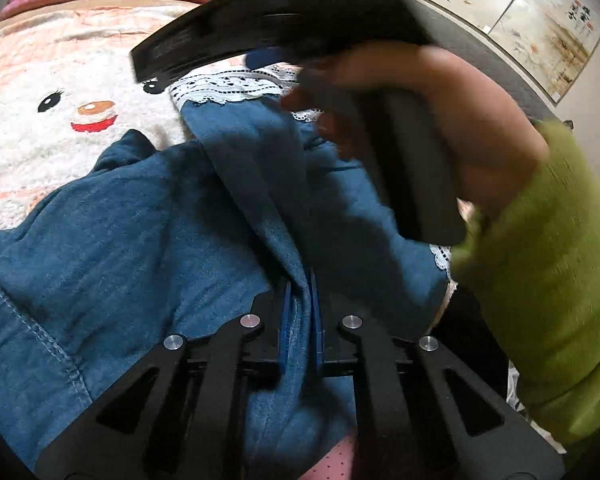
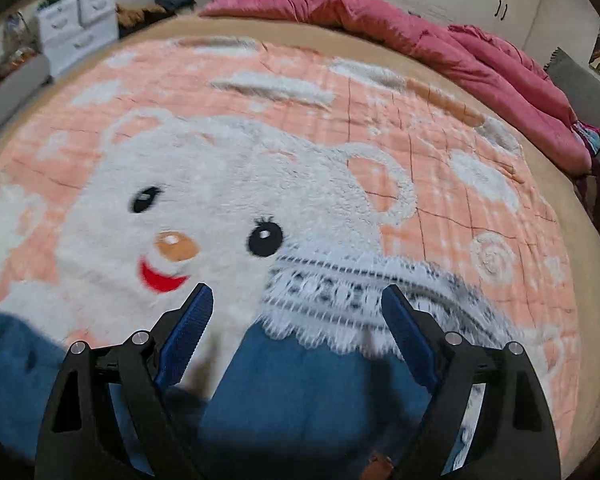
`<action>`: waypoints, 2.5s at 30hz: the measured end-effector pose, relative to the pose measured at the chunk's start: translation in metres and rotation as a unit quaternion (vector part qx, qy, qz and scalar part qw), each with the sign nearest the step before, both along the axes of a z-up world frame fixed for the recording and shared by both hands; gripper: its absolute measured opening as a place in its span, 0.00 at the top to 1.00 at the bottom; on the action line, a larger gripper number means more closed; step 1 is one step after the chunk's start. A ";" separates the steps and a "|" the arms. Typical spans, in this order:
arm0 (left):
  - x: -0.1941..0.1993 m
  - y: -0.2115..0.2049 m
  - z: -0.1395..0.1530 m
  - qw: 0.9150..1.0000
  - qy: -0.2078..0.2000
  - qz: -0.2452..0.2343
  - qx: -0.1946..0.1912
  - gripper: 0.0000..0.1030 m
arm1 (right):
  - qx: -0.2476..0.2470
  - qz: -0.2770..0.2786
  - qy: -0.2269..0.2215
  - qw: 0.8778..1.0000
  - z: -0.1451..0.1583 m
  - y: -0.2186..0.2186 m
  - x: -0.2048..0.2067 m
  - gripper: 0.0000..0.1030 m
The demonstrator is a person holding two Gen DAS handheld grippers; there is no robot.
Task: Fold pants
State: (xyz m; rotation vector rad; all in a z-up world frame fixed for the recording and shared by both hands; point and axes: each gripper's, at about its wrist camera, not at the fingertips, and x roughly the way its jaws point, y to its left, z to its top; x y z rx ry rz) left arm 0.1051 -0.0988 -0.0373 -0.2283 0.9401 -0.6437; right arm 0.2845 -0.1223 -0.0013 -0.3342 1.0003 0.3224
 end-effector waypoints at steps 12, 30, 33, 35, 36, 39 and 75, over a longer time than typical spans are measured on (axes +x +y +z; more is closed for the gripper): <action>0.004 0.005 -0.007 1.000 0.005 0.000 -0.010 0.97 | 0.050 -0.029 0.024 0.998 -0.008 -0.021 0.016 0.88; -0.019 -0.007 0.000 0.999 -0.047 -0.026 -0.001 1.00 | 0.312 -0.187 -0.043 0.930 0.063 -0.221 -0.096 0.91; -0.028 0.003 0.016 0.997 -0.075 -0.032 -0.009 1.00 | 0.334 -0.199 -0.041 0.920 0.059 -0.237 -0.118 0.92; -0.035 0.006 0.024 0.995 -0.094 -0.035 -0.003 1.00 | 0.352 -0.203 -0.041 0.913 0.059 -0.246 -0.138 0.92; -0.039 0.008 0.028 0.994 -0.102 -0.039 0.002 1.00 | 0.359 -0.204 -0.042 0.910 0.059 -0.248 -0.146 0.92; -0.049 0.014 0.034 0.991 -0.122 -0.044 0.010 1.00 | 0.374 -0.200 -0.047 0.904 0.060 -0.256 -0.175 0.92; -0.076 -0.004 -0.003 0.993 -0.074 -0.073 0.059 0.78 | 0.338 -0.235 0.006 0.911 -0.004 -0.292 -0.230 0.82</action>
